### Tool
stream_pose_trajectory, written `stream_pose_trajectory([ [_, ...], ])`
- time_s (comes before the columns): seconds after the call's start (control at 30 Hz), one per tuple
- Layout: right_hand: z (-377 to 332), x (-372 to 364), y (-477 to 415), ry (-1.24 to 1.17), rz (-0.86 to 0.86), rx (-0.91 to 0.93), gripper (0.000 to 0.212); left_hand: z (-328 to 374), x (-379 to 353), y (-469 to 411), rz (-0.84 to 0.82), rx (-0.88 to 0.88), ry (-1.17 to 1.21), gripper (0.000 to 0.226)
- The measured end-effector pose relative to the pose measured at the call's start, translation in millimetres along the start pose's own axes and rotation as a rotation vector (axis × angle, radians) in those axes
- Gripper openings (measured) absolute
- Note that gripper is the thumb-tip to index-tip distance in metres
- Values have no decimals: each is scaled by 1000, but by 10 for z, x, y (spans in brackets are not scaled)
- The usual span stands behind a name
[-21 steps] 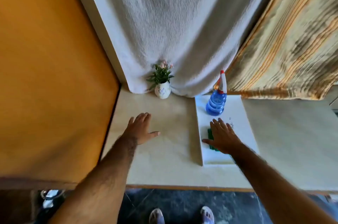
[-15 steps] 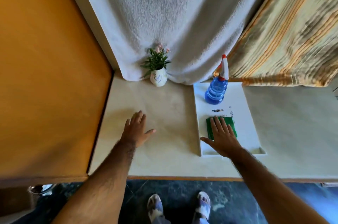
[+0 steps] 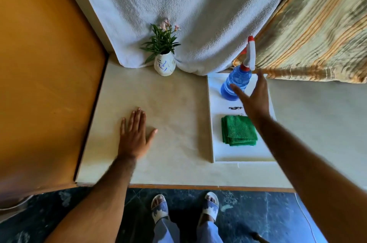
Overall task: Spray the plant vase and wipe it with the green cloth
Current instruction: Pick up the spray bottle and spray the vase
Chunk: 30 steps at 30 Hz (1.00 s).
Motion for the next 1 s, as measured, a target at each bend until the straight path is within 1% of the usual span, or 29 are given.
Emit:
stream_pose_trajectory([
  [0.07,-254,36,-258,-129,8,58,95,-8,-23,5,22,-4,-19,97],
  [0.13,-404,-7,-460,-239,-23,71,72,-15,-49,5,35,-6,-38,93],
  [0.2,-428,-97,-609,-321,-74,47,58,-32,-79,0,48,-6,-52,91],
  [0.3,-359,-203,-702,-363,-115,43,55,-54,-118,3,65,-1,-66,90],
  [0.37,-306,-208,-710,-389,-63,65,52,-60,-137,12,82,-1,-67,88],
  [0.47,-298,-178,-700,-403,70,75,33,-61,-157,12,91,-7,-77,87],
  [0.53,-339,-192,-689,-445,98,61,24,-65,-153,12,99,-4,-83,87],
  [0.6,-454,-204,-653,-427,86,92,20,-68,-146,22,111,-1,-84,86],
  [0.7,-781,-277,-534,-384,-19,149,18,-76,-145,20,110,-1,-89,87],
  [0.8,-1105,-595,-385,-281,-170,153,21,-87,-157,24,99,1,-100,88],
  [0.87,-1225,-953,-261,-147,-292,116,19,-97,-149,21,109,5,-102,88],
  [0.93,-1234,-1321,-121,-35,-407,37,18,-98,-146,15,117,9,-97,87],
  [1.0,-1158,-1566,-21,9,-450,-55,22,-62,-142,5,131,1,-91,86],
])
Point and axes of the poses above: each hand's wrist, its own y-axis away from the middle knuckle, its own x-axis out of the back of the hand, z = x × y, the point moved 6 cm from there along -y, towards the middle knuckle, and after that the axes turned 8 degrees about -x, right-handed, at the moved point
